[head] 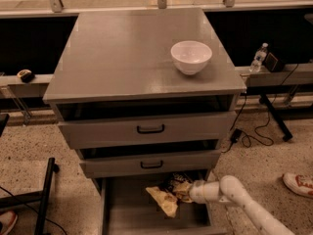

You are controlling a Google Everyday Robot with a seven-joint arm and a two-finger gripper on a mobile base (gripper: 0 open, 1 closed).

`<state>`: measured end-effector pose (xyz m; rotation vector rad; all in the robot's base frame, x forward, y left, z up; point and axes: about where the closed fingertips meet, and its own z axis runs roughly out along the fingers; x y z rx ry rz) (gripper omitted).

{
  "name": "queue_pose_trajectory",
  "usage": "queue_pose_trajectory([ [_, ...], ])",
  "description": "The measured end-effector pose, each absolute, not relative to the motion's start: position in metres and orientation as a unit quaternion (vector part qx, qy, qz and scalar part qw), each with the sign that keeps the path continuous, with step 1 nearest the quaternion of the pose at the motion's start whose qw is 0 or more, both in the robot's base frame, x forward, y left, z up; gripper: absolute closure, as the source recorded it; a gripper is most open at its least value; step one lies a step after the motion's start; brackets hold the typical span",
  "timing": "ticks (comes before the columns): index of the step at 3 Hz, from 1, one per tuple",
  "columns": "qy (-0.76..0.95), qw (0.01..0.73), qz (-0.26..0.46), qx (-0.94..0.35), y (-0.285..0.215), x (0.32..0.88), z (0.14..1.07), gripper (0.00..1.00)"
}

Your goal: Pick brown chip bag from bottom drawer and place on counter

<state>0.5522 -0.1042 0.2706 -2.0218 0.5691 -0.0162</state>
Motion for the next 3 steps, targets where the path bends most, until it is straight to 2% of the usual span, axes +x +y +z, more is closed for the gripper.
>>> queue_pose_trajectory([
  [1,0.134,0.553,-0.016,-0.822,-0.118,0.502,0.350,1.00],
  [2,-0.005,0.557,-0.027,-0.830,-0.110,0.430,0.412,1.00],
  [3,-0.040,0.563,-0.003,-0.825,-0.086,0.395,0.413,1.00],
])
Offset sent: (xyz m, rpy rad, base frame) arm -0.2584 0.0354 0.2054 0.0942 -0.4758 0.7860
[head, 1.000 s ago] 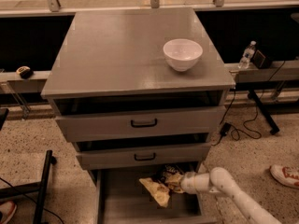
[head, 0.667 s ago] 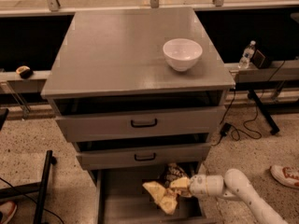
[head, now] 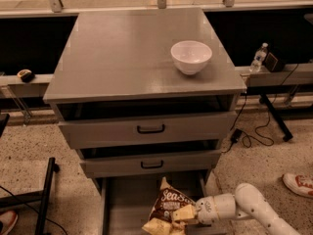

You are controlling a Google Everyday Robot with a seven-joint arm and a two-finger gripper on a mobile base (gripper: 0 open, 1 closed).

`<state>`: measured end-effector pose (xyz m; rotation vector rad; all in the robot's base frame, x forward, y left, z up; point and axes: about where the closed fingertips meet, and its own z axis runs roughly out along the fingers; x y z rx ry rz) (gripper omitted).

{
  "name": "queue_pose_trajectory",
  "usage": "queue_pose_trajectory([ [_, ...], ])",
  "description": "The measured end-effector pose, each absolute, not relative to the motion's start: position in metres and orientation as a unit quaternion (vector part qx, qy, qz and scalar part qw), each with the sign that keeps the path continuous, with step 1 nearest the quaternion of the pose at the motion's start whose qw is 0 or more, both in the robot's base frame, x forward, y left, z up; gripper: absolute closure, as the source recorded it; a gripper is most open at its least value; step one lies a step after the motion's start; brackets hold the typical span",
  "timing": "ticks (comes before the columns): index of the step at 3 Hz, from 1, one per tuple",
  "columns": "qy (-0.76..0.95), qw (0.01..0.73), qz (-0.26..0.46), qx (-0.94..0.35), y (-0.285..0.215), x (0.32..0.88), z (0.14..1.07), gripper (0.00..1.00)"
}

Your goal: Pick brown chip bag from bottom drawer and place on counter

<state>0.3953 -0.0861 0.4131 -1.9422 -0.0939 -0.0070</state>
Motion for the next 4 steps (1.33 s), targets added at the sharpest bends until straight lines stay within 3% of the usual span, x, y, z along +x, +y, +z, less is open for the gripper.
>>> queue_pose_trajectory([
  [2,-0.165,0.614,-0.033,-0.771,-0.054,0.404,0.505,1.00],
  [4,-0.242,0.539,-0.121,-0.798,-0.035,0.423,0.637,1.00],
])
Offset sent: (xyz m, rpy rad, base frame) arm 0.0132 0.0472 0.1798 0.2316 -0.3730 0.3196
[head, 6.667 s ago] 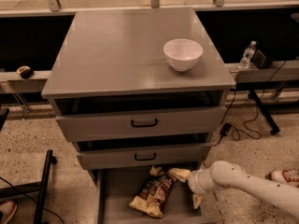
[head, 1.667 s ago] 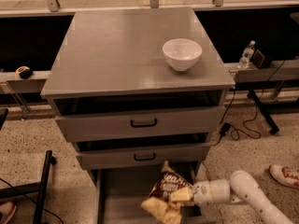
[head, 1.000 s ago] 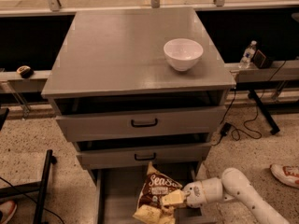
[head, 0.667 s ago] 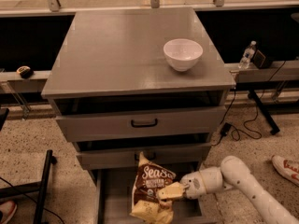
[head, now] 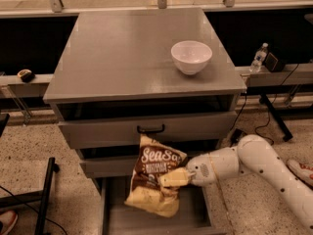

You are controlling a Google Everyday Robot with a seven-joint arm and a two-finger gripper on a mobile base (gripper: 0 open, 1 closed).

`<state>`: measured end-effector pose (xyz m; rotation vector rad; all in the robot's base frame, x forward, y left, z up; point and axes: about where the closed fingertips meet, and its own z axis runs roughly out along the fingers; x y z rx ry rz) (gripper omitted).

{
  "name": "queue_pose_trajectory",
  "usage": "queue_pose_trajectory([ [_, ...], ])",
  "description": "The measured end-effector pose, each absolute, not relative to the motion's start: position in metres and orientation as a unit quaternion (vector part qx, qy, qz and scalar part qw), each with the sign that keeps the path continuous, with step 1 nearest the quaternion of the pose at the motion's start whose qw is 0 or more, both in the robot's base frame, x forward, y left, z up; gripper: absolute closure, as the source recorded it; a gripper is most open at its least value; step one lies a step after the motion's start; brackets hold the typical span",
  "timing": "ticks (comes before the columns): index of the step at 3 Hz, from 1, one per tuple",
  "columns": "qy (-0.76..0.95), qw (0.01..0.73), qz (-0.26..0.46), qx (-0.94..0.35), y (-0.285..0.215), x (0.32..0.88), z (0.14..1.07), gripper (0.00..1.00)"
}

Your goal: Pick brown chip bag from bottom drawer and place on counter

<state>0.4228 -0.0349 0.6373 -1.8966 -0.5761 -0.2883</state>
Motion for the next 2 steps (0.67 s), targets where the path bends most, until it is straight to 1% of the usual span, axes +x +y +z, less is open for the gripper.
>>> queue_pose_trajectory([
  [1,-0.206,0.461,-0.185,-0.843,-0.030,0.463,0.684,1.00],
  [2,-0.201,0.389,-0.240,-0.866,-0.039,0.495,0.722,1.00],
])
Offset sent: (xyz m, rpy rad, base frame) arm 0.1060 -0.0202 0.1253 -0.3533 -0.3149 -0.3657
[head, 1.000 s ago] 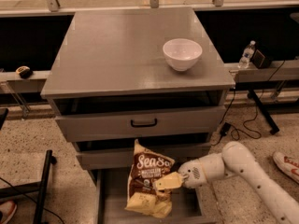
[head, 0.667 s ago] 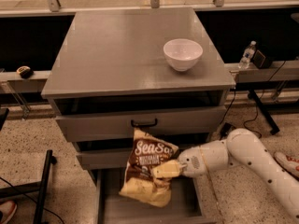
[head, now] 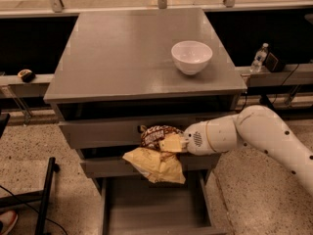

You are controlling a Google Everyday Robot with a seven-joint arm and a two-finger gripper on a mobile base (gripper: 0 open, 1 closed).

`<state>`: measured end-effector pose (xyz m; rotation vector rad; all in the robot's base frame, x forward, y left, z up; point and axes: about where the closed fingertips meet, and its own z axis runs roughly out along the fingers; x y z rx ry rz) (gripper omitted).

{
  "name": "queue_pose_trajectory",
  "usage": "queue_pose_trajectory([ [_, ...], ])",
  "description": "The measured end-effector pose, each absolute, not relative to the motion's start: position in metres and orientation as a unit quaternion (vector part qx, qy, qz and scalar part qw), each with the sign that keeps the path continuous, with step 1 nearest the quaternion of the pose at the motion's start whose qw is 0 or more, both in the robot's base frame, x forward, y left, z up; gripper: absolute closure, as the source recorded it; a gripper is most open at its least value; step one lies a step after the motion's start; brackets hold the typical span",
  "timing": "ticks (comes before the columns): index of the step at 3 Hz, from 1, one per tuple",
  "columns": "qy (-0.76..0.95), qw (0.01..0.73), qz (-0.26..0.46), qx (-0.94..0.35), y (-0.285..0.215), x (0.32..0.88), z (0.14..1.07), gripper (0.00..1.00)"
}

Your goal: Pick brown chip bag from bottom drawer and place on counter

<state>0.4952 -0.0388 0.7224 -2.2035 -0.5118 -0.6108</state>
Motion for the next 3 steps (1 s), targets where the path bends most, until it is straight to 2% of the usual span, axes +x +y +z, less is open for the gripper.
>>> queue_pose_trajectory([
  [1,-0.202,0.388,-0.240,-0.866,-0.038,0.495,0.723,1.00],
  [3,-0.265,0.376,-0.299,-0.836,-0.048,0.487,0.788,1.00],
])
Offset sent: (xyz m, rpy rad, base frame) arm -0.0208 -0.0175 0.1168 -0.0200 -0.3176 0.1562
